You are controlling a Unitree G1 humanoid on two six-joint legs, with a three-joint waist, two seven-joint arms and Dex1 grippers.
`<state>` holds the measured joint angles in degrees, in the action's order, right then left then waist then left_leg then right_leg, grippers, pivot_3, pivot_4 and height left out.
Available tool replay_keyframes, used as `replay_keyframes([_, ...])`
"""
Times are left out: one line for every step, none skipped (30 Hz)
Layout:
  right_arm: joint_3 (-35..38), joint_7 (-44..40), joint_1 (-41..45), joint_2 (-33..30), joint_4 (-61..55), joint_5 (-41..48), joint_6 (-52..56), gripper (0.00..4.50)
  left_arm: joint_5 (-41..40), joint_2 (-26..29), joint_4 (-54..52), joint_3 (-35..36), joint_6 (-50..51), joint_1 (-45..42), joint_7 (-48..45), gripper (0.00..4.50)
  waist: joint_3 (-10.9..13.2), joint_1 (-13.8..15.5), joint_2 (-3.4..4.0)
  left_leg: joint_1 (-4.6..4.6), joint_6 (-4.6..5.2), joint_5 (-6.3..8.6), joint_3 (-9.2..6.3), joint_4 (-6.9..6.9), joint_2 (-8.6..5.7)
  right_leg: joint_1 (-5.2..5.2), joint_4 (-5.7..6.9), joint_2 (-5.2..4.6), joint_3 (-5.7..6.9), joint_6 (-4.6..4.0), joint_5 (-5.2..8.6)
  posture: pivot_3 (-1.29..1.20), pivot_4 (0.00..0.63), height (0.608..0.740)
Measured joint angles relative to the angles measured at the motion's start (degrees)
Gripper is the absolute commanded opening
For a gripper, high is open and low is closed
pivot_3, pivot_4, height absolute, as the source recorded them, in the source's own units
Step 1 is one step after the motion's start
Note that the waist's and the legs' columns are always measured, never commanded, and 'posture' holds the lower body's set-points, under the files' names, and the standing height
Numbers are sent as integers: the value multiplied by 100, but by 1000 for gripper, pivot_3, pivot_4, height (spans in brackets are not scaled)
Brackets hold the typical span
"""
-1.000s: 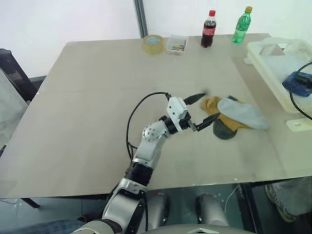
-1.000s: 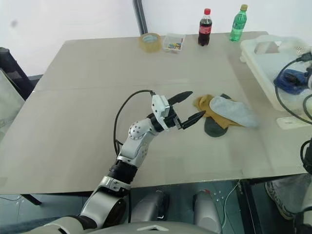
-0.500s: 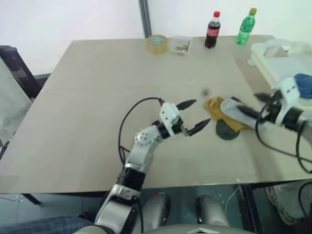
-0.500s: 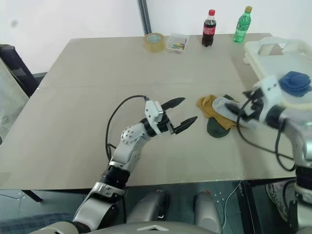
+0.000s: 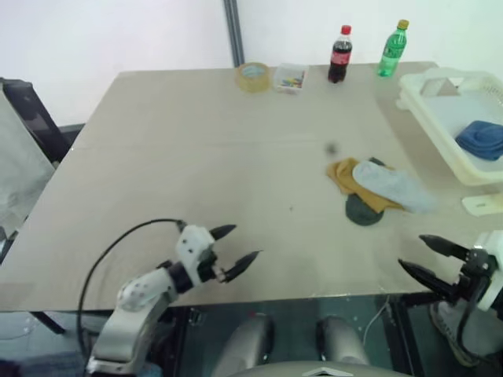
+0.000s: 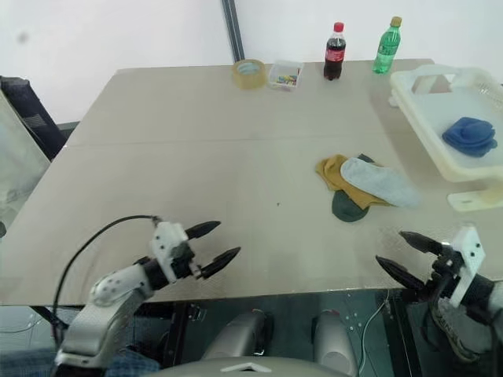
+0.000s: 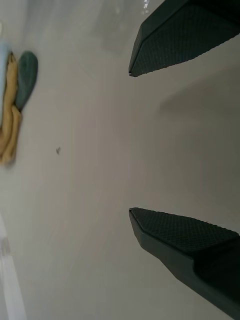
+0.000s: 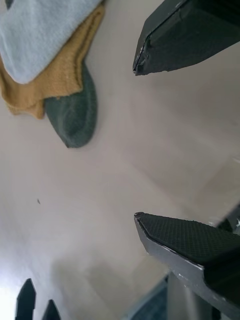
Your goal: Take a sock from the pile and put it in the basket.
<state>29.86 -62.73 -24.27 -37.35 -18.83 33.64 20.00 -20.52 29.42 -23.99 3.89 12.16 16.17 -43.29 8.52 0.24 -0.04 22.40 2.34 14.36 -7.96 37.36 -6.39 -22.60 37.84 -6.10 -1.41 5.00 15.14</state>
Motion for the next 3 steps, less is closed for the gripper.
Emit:
replay_keyframes([59, -103, -40, -75, 101, 22, -50, 4471, -1, 66, -215, 88, 17, 210, 39, 4500, 1, 7, -1, 0, 1, 1, 5, 0, 1, -1, 0, -3, -5, 0, 0, 0, 150, 740])
replay_keyframes([95, -136, -60, -100, 143, 32, -63, 4471, -3, 87, -285, 124, 23, 280, 51, 4500, 0, 17, -1, 0, 2, 1, 6, -1, 3, 0, -2, -5, -6, 0, 0, 0, 150, 740])
replay_keyframes([118, -203, -52, -165, 229, 45, -84, 4471, -28, 96, -430, 228, 65, 453, 85, 4500, 1, 29, -1, 0, 2, 2, 8, -1, 6, -1, -2, -7, -8, 0, 0, 0, 150, 740])
